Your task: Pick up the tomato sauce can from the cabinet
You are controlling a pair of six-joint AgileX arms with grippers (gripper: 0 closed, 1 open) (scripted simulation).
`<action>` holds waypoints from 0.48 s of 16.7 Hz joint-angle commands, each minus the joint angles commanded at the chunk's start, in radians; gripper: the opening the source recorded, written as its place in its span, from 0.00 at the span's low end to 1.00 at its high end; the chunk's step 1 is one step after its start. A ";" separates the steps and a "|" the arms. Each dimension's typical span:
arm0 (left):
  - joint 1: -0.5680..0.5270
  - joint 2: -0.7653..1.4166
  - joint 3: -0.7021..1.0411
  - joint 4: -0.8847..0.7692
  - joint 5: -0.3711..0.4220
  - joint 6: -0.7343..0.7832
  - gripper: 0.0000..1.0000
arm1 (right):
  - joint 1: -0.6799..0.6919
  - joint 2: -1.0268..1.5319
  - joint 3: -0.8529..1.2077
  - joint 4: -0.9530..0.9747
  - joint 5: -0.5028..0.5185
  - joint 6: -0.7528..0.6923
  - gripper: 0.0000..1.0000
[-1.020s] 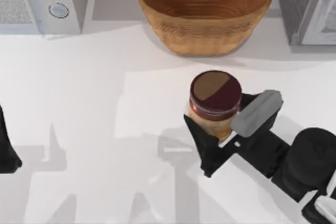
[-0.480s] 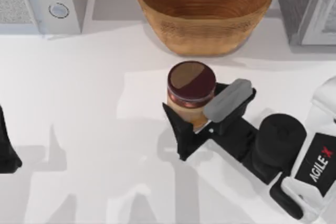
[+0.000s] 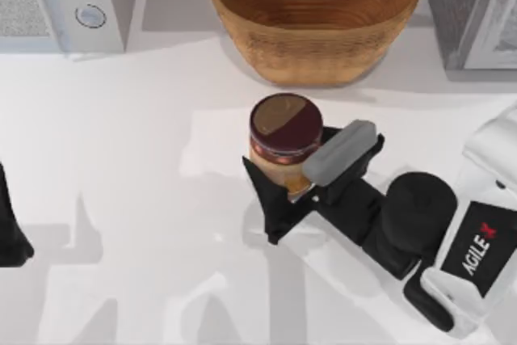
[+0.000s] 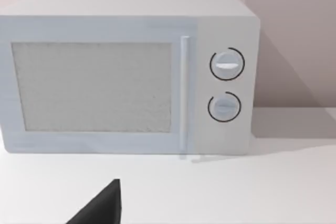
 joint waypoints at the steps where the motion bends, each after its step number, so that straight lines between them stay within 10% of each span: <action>1: 0.000 0.000 0.000 0.000 0.000 0.000 1.00 | 0.000 0.000 0.000 0.000 0.000 0.000 0.23; 8: 0.000 0.000 0.000 0.000 0.000 0.000 1.00 | 0.000 0.000 0.000 0.000 0.000 0.000 0.75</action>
